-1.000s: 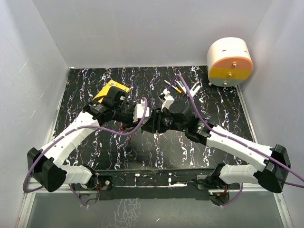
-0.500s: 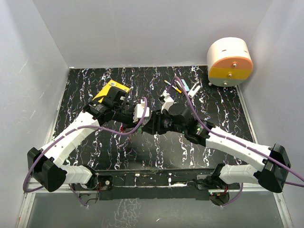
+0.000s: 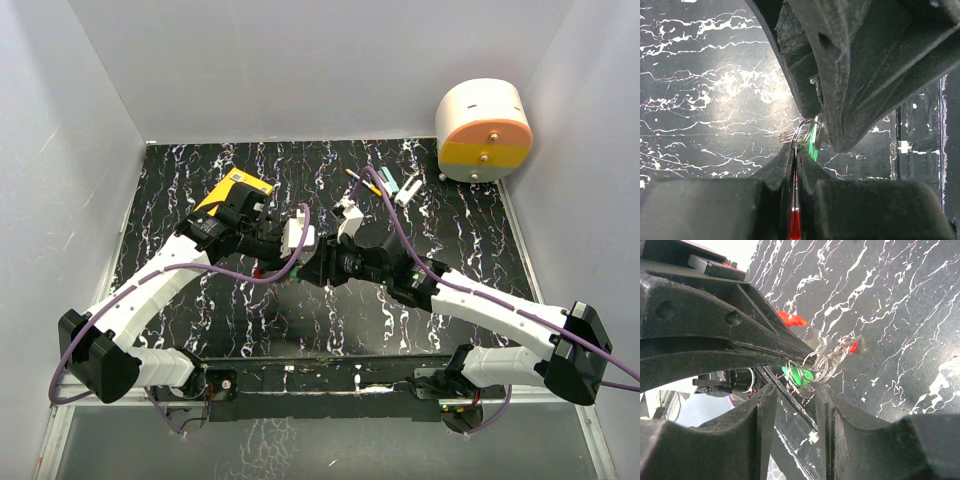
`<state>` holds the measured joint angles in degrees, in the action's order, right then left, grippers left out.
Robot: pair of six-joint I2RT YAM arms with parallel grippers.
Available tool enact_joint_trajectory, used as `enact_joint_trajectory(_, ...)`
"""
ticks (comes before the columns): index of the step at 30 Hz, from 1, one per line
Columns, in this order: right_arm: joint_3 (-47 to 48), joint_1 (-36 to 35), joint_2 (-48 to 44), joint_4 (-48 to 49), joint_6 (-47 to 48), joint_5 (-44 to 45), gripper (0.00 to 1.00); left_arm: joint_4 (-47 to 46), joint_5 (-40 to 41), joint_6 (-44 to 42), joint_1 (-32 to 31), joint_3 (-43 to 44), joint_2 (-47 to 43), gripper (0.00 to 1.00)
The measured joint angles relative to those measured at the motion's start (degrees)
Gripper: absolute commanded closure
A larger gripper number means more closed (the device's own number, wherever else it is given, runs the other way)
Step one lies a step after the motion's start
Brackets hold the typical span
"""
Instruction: Put the keys on the keyring
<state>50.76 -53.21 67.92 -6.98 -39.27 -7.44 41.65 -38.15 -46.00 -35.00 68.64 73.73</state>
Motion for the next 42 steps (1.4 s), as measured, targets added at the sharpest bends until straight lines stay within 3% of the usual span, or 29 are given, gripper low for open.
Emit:
enact_joint_trajectory(9,0.0,0.0,0.0,0.1,0.2,0.0,0.80,0.0,0.0,0.2,0.0,0.0,0.0,1.00)
enact_joint_trajectory(17,0.0,-0.3,0.0,0.0,0.1,-0.2,0.90,0.0,0.3,0.2,0.0,0.0,0.0,1.00)
enact_joint_trajectory(42,-4.9,-0.4,-3.8,3.5,-2.9,-0.2,0.92,0.8,-1.8,1.7,0.0,0.9,0.1,1.00)
